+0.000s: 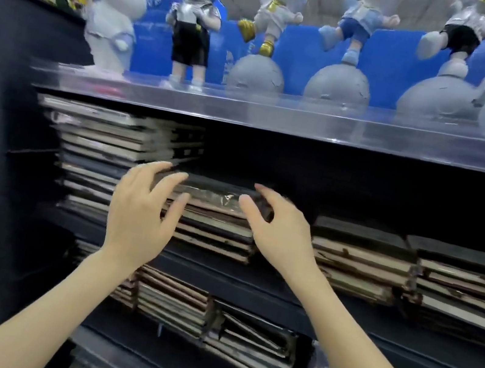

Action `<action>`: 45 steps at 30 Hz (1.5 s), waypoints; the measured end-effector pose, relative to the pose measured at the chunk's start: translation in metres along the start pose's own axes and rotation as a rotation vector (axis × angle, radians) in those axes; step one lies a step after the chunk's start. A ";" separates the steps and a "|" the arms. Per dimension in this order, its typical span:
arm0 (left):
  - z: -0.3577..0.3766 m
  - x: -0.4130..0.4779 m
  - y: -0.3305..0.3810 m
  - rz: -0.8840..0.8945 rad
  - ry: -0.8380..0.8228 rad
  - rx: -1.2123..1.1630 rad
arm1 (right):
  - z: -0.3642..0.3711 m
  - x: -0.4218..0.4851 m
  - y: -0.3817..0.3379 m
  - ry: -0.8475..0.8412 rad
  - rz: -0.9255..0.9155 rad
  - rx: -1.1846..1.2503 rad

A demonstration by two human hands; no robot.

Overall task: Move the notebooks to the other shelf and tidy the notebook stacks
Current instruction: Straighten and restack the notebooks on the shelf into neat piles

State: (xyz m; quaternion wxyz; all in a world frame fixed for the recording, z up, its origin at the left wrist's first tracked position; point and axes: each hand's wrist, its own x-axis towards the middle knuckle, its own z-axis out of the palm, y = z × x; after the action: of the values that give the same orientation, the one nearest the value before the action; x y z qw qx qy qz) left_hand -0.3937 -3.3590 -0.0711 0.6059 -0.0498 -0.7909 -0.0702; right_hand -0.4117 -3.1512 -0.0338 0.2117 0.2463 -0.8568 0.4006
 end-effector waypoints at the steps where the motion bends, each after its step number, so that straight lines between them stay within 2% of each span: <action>1: -0.005 0.004 -0.019 -0.005 0.043 0.031 | 0.011 0.006 -0.007 0.040 -0.003 -0.014; 4: -0.018 0.018 -0.077 -0.063 0.197 0.115 | 0.046 0.020 -0.034 0.150 -0.088 -0.003; 6: -0.024 0.027 -0.111 -0.142 0.233 0.130 | 0.067 0.030 -0.054 0.158 -0.125 0.019; 10: -0.018 0.045 -0.171 -0.107 0.071 0.095 | 0.098 0.052 -0.090 0.062 -0.144 -0.276; 11: -0.015 0.049 -0.182 -0.073 0.032 0.076 | 0.106 0.056 -0.098 0.023 -0.117 -0.227; 13: -0.011 0.056 -0.198 0.009 0.007 0.066 | 0.119 0.067 -0.117 -0.003 -0.019 0.077; 16: -0.009 0.058 -0.209 0.079 0.035 0.005 | 0.134 0.097 -0.137 -0.057 0.262 0.581; 18: -0.006 0.057 -0.212 0.100 0.063 -0.021 | 0.137 0.110 -0.145 -0.093 0.428 0.776; 22: 0.001 0.055 -0.215 0.116 0.108 -0.055 | 0.141 0.117 -0.146 -0.104 0.568 0.752; 29: 0.009 0.052 -0.220 0.146 0.176 -0.090 | 0.152 0.120 -0.151 0.118 0.522 0.904; 36: 0.004 0.049 -0.213 0.162 0.218 -0.124 | 0.147 0.099 -0.156 0.163 0.512 0.921; 41: -0.014 0.041 -0.188 0.308 0.314 -0.062 | 0.113 0.056 -0.141 0.132 0.456 0.872; 43: -0.022 0.047 -0.190 0.326 0.337 -0.002 | 0.102 0.045 -0.133 0.053 0.482 0.757; 45: -0.025 0.054 -0.195 0.301 0.283 -0.011 | 0.099 0.043 -0.127 -0.048 0.533 0.694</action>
State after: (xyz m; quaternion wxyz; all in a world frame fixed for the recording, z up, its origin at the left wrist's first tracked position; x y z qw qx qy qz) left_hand -0.4161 -3.5553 -0.0225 0.7143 -0.1604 -0.6811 0.0108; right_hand -0.3873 -3.3112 0.0055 -0.0142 0.0825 -0.7097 0.6995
